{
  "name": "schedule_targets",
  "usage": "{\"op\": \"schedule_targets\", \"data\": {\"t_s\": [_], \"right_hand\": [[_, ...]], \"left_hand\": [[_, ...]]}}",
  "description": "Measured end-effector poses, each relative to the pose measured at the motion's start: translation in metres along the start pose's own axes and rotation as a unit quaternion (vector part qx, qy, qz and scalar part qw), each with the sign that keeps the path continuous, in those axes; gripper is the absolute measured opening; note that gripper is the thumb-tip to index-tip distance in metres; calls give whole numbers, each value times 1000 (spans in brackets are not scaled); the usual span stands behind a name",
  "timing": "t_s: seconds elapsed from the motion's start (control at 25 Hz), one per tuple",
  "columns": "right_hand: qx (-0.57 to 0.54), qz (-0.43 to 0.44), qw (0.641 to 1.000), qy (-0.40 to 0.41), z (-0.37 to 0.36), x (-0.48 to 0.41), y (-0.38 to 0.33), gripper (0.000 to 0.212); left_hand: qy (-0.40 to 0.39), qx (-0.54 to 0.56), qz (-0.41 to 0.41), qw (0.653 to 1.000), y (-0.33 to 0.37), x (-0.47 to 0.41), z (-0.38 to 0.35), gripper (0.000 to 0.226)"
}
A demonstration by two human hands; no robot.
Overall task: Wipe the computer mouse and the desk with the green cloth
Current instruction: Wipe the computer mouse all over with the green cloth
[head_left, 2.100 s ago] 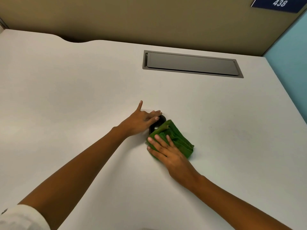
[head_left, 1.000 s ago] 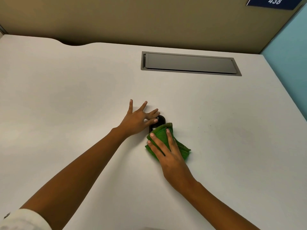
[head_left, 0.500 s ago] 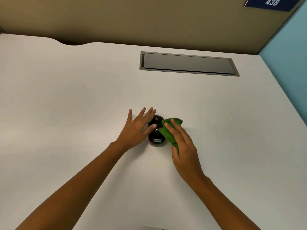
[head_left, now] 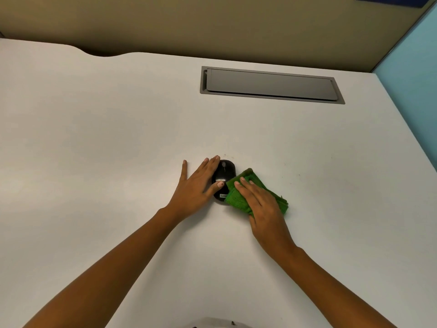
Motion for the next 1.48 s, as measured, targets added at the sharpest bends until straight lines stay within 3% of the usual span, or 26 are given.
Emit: {"op": "schedule_targets", "data": {"t_s": [0.12, 0.2, 0.32, 0.4, 0.48, 0.6, 0.88, 1.2, 1.32, 1.48], "right_hand": [[23, 28, 999, -6, 9, 16, 5, 67], [-38, -35, 999, 16, 14, 13, 9, 70], [-151, -166, 969, 108, 19, -10, 8, 69], [-181, -186, 960, 109, 13, -31, -1, 67], [-163, -185, 968, 54, 3, -53, -10, 66], [-50, -169, 984, -8, -10, -67, -13, 62], [16, -160, 987, -1, -12, -39, -16, 61], [31, -83, 996, 10, 7, 20, -32, 57], [-64, -127, 989, 28, 17, 7, -22, 60], [-10, -148, 988, 38, 12, -51, -6, 62]], "left_hand": [[-20, -7, 2, 1000, -2, -1, -1, 66], [-43, -28, -5, 999, -5, 0, -3, 73], [-32, -56, -28, 997, -5, 7, -4, 86], [-13, -50, -31, 998, -3, 9, -4, 87], [4, -47, -34, 998, -2, 9, -3, 86], [15, -48, -46, 998, 0, 7, -2, 86], [27, -62, -47, 997, -2, 8, -3, 88], [36, -61, -52, 996, -2, 9, -1, 97], [31, -58, -47, 997, -3, 8, -2, 94], [35, -45, -47, 997, -4, 8, -2, 93]]}}
Point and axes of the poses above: each hand's wrist, its own x-axis away from the middle knuckle, its own z-axis out of the back of the hand, y = z × x, the point moved 5 cm from there along -x, towards the middle knuckle, and after that the axes turned 9 degrees about y, right-handed, at the moved point
